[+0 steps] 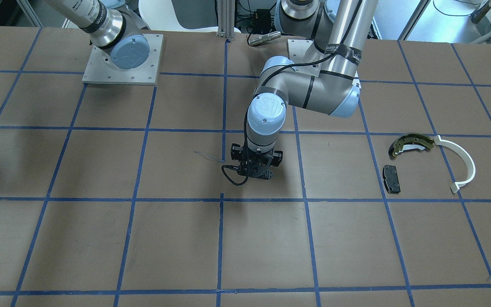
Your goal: Place bearing gear from tray to pile
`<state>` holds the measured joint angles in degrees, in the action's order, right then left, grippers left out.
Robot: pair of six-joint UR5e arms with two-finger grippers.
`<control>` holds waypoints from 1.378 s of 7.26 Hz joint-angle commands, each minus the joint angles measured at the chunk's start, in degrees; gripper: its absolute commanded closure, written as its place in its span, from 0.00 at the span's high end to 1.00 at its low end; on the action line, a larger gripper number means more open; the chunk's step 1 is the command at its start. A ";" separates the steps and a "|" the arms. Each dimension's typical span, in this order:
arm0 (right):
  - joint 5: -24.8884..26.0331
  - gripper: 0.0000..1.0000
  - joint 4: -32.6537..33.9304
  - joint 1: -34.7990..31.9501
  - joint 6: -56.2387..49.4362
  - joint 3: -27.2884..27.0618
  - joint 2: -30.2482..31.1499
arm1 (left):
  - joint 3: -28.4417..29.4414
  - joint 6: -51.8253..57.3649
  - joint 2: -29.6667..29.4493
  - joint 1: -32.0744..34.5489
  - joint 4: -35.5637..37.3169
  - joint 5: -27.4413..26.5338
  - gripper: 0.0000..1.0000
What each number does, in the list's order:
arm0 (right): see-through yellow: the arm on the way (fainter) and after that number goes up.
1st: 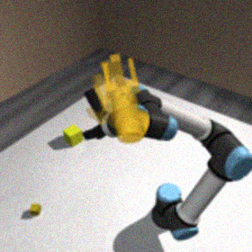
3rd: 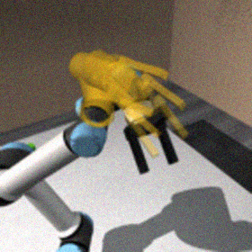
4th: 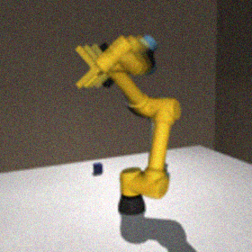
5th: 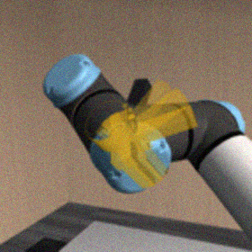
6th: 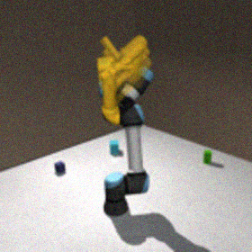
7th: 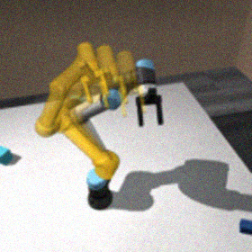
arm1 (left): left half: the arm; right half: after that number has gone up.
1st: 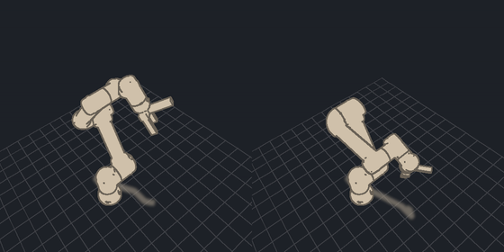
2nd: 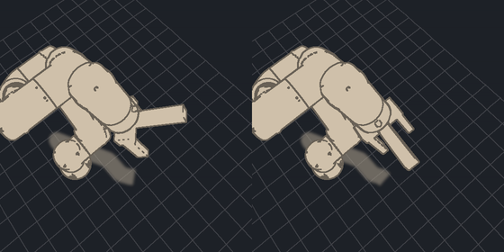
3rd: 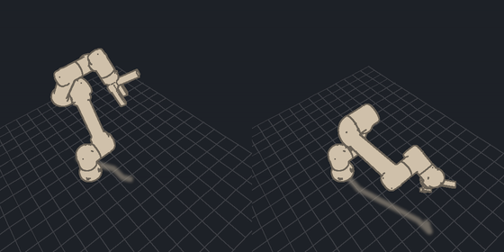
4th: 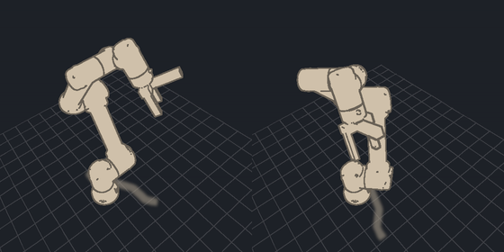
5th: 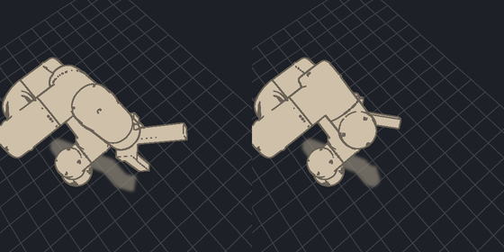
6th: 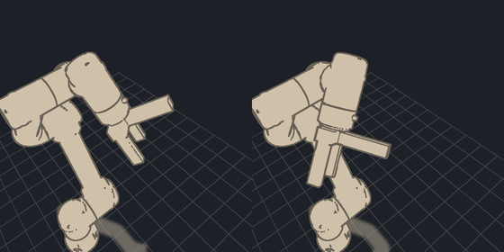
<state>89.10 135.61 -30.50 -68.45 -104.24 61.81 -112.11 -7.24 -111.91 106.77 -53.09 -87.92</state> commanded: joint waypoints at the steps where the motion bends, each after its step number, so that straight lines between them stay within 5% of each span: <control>1: -1.03 0.52 -0.08 0.00 -1.34 1.66 -0.81 | -0.91 0.04 -0.06 0.19 0.00 -0.23 0.73; 4: -1.12 0.36 -0.26 0.00 -1.34 1.93 -1.43 | -0.48 0.12 -0.06 0.19 0.09 -0.41 0.04; 5: -1.03 0.29 -0.43 0.00 -1.43 2.02 -1.43 | -0.22 0.21 -0.06 0.11 0.18 -0.49 0.00; 7: -0.86 0.00 -0.78 -0.09 -1.34 2.02 -1.17 | 2.83 1.09 1.95 -1.20 -1.91 -0.58 0.00; 10: 0.01 0.00 -3.40 -6.81 3.72 1.23 5.48 | 14.78 13.17 2.58 -12.68 -17.45 -5.29 0.00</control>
<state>88.55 134.01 -33.16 -68.09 -102.59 63.83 -101.79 0.43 -109.54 99.53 -64.81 -90.18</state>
